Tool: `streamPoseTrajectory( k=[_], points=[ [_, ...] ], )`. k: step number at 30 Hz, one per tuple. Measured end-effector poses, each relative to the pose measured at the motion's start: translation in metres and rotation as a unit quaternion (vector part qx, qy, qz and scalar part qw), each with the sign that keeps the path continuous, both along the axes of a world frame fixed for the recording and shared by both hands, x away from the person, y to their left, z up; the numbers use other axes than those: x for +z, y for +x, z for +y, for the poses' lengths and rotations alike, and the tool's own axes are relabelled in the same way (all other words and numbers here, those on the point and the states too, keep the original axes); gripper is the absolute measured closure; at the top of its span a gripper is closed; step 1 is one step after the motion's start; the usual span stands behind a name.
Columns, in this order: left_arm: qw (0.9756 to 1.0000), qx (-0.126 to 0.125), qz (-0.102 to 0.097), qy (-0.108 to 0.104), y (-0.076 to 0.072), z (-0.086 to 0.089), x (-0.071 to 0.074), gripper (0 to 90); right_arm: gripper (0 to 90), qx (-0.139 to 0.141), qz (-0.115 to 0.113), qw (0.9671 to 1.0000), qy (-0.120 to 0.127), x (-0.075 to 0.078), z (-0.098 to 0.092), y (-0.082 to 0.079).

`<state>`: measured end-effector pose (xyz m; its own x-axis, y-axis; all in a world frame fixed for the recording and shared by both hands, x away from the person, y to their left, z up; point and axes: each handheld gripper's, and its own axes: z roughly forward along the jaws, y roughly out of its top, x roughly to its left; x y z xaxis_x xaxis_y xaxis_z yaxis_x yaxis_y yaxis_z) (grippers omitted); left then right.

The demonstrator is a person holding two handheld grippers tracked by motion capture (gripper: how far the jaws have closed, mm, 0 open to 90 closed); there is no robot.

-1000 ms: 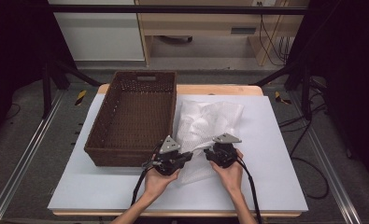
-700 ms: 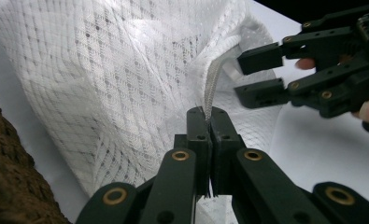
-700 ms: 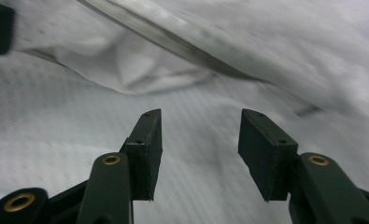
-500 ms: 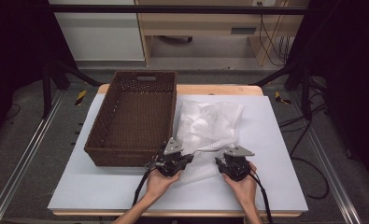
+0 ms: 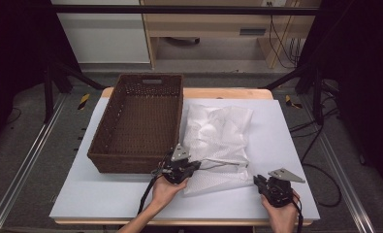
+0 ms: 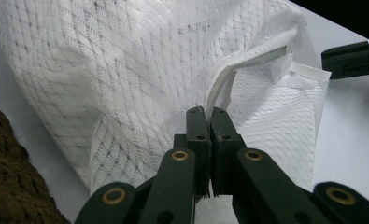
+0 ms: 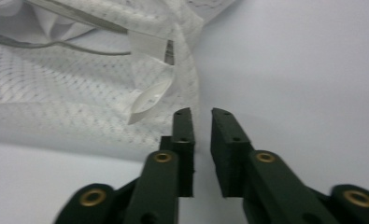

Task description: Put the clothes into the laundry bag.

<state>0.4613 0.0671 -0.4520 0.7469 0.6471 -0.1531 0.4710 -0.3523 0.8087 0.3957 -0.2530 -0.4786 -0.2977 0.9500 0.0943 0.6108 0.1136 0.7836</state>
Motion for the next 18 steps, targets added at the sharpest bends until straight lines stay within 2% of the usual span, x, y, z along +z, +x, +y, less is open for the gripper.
streamPoseTrajectory(
  k=[4, 6, 8, 9, 11, 12, 14, 15, 16, 18],
  points=[
    [1.0, -0.003, 0.007, 0.0, -0.001, 0.0, 0.001, 82.7, 62.2, 0.031, -0.037, 0.9985, -0.025, 0.013, 0.015, 0.009],
    [0.9999, -0.003, 0.009, 0.004, -0.006, 0.001, 0.004, 75.5, 57.4, 0.036, -0.044, 0.9982, -0.022, 0.018, 0.022, 0.017],
    [0.9999, -0.007, 0.003, 0.01, -0.014, 0.003, 0.008, 65.2, 56.9, 0.041, -0.034, 0.9984, -0.017, 0.02, 0.028, 0.023],
    [0.9999, -0.009, 0.0, 0.013, -0.02, 0.005, 0.009, 59.4, 58.0, 0.041, -0.034, 0.9983, -0.023, 0.017, 0.03, 0.025],
    [0.9998, -0.012, -0.009, 0.015, -0.033, 0.014, 0.009, 54.7, 61.5, 0.034, -0.018, 0.9985, -0.039, 0.008, 0.031, 0.031],
    [0.9998, -0.01, -0.011, 0.016, -0.039, 0.019, 0.008, 53.0, 68.0, 0.027, -0.011, 0.9986, -0.043, 0.003, 0.029, 0.032],
    [0.9998, -0.003, -0.002, 0.018, -0.047, 0.032, 0.0, 52.1, 81.9, 0.012, 0.01, 0.9993, -0.033, -0.004, 0.02, 0.033],
    [0.9997, 0.008, 0.004, 0.021, -0.051, 0.04, -0.008, 51.9, 88.5, 0.009, 0.016, 0.9995, -0.027, -0.006, 0.014, 0.032],
    [0.9996, 0.015, 0.009, 0.024, -0.052, 0.044, -0.013, 52.0, 90.0, 0.008, 0.015, 0.9997, -0.018, -0.008, 0.005, 0.03],
    [0.9989, 0.032, 0.022, 0.025, -0.051, 0.051, -0.022, 52.0, 90.0, 0.003, 0.016, 0.9998, -0.012, -0.007, -0.002, 0.028]
  ],
)
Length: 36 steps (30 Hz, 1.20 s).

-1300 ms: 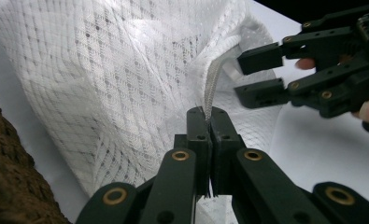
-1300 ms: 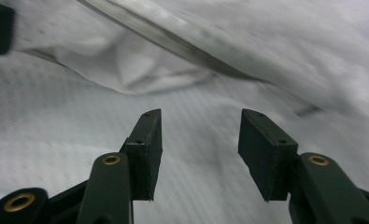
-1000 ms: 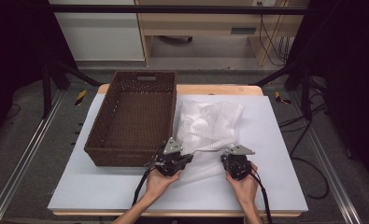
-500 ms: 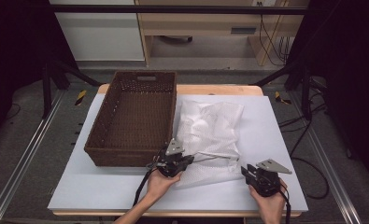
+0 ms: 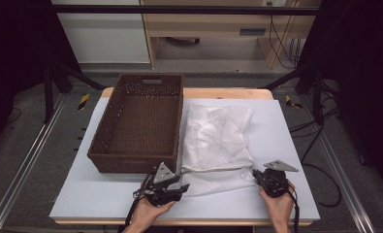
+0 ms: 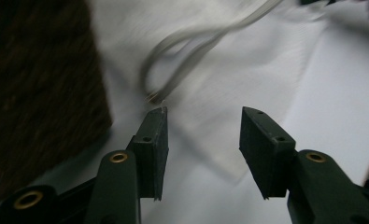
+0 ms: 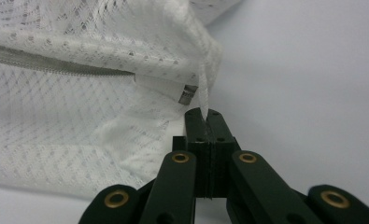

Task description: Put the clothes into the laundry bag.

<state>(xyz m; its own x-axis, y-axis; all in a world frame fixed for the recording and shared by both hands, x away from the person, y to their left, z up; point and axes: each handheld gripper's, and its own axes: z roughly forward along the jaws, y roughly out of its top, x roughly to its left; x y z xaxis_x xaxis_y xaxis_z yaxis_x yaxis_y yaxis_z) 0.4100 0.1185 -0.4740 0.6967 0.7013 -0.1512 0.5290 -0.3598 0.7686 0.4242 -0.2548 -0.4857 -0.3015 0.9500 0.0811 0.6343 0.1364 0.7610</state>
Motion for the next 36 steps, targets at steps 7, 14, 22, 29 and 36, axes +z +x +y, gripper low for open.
streamPoseTrajectory(
  k=[7, 14, 22, 29, 36],
  points=[
    [0.9994, 0.0, 0.016, -0.03, 0.008, -0.005, -0.012, 52.8, 69.4, -0.013, -0.014, 0.9998, -0.003, 0.008, -0.014, -0.015],
    [0.9997, 0.01, -0.008, 0.022, 0.009, -0.03, -0.012, 61.5, 60.1, 0.0, -0.062, 0.998, 0.013, 0.015, -0.015, -0.002],
    [0.9979, 0.001, -0.015, 0.063, 0.012, -0.034, -0.007, 88.6, 90.0, 0.014, -0.026, 0.9994, 0.018, 0.005, -0.016, 0.006],
    [0.9993, -0.007, -0.003, 0.035, 0.007, -0.01, -0.002, 88.7, 88.8, 0.032, -0.004, 0.999, 0.032, 0.008, -0.031, -0.011],
    [0.9998, -0.019, -0.001, 0.006, 0.006, 0.001, 0.001, 74.9, 67.2, 0.022, -0.037, 0.999, 0.01, 0.007, -0.034, -0.012]
  ],
)
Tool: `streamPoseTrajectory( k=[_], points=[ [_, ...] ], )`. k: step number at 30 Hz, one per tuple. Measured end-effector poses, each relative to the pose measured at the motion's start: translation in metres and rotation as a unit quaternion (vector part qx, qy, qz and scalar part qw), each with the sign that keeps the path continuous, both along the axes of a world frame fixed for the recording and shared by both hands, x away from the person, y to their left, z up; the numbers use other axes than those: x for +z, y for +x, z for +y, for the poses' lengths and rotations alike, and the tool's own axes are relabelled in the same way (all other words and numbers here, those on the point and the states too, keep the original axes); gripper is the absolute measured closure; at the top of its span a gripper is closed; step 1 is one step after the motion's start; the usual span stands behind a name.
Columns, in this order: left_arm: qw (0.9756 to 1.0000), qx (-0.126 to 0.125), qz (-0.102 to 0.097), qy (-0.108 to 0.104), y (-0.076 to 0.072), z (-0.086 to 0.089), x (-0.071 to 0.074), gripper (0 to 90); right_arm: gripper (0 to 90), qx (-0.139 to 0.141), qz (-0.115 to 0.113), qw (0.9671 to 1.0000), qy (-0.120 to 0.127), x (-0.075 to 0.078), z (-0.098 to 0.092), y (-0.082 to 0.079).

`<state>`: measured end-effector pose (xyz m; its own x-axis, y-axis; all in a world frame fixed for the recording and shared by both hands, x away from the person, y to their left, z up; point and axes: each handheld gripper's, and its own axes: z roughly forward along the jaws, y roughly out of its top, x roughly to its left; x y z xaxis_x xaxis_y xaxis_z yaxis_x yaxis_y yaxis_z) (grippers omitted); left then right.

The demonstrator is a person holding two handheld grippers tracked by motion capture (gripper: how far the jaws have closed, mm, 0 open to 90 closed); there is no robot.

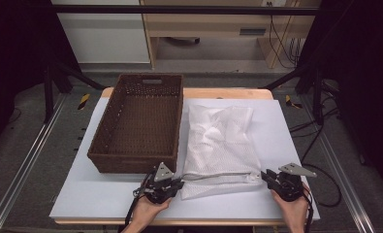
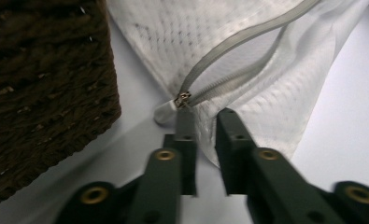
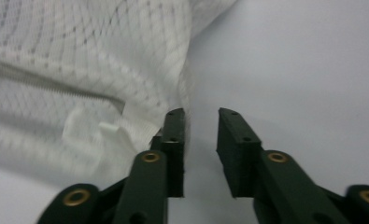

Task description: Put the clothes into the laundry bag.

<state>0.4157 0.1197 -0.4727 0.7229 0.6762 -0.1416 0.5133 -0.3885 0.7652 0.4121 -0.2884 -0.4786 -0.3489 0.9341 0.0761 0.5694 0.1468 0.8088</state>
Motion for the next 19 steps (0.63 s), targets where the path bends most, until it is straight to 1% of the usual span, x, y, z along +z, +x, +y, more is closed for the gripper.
streamPoseTrajectory(
  k=[1, 2, 3, 4, 5, 6, 8, 10, 12, 13, 15, 17, 19],
  points=[
    [1.0, 0.0, -0.006, -0.005, -0.001, 0.003, 0.002, 70.4, 64.7, 0.0, -0.011, 0.9999, 0.001, 0.002, 0.0, 0.001],
    [0.9999, -0.003, -0.011, -0.005, -0.002, 0.006, 0.005, 67.8, 61.4, -0.003, -0.019, 0.9998, 0.003, 0.004, -0.001, 0.002],
    [0.9998, -0.002, -0.019, -0.002, -0.003, 0.009, 0.007, 64.4, 55.5, -0.004, -0.028, 0.9996, 0.007, 0.005, -0.001, 0.003],
    [0.9996, -0.001, -0.027, -0.003, -0.004, 0.013, 0.008, 61.9, 51.5, -0.007, -0.038, 0.9992, 0.013, 0.007, -0.001, 0.003],
    [0.9995, 0.003, -0.031, -0.006, -0.005, 0.018, 0.009, 58.5, 46.4, -0.01, -0.047, 0.9987, 0.019, 0.009, -0.002, 0.004],
    [0.9995, 0.005, -0.031, -0.008, -0.006, 0.022, 0.009, 55.1, 40.6, -0.013, -0.055, 0.9982, 0.019, 0.011, -0.002, 0.006],
    [0.9993, 0.012, -0.033, -0.014, -0.007, 0.032, 0.01, 51.8, 33.5, -0.017, -0.066, 0.9975, 0.02, 0.014, -0.002, 0.007],
    [0.9992, 0.018, -0.034, -0.012, -0.009, 0.043, 0.01, 48.7, 28.7, -0.018, -0.069, 0.9972, 0.023, 0.017, -0.003, 0.009],
    [0.9991, 0.021, -0.034, -0.01, -0.011, 0.05, 0.01, 46.1, 21.9, -0.014, -0.066, 0.9974, 0.022, 0.018, -0.005, 0.01],
    [0.9991, 0.023, -0.035, -0.01, -0.012, 0.055, 0.01, 45.2, 20.1, -0.013, -0.064, 0.9975, 0.024, 0.018, -0.005, 0.011],
    [0.999, 0.025, -0.033, -0.013, -0.013, 0.062, 0.01, 43.6, 18.7, -0.014, -0.063, 0.9976, 0.026, 0.017, -0.007, 0.011],
    [0.9988, 0.032, -0.036, -0.009, -0.014, 0.071, 0.011, 42.5, 16.4, -0.018, -0.061, 0.9976, 0.028, 0.016, -0.01, 0.01],
    [0.9988, 0.035, -0.034, -0.012, -0.015, 0.077, 0.012, 41.1, 15.6, -0.02, -0.06, 0.9976, 0.029, 0.015, -0.011, 0.01]
  ],
)
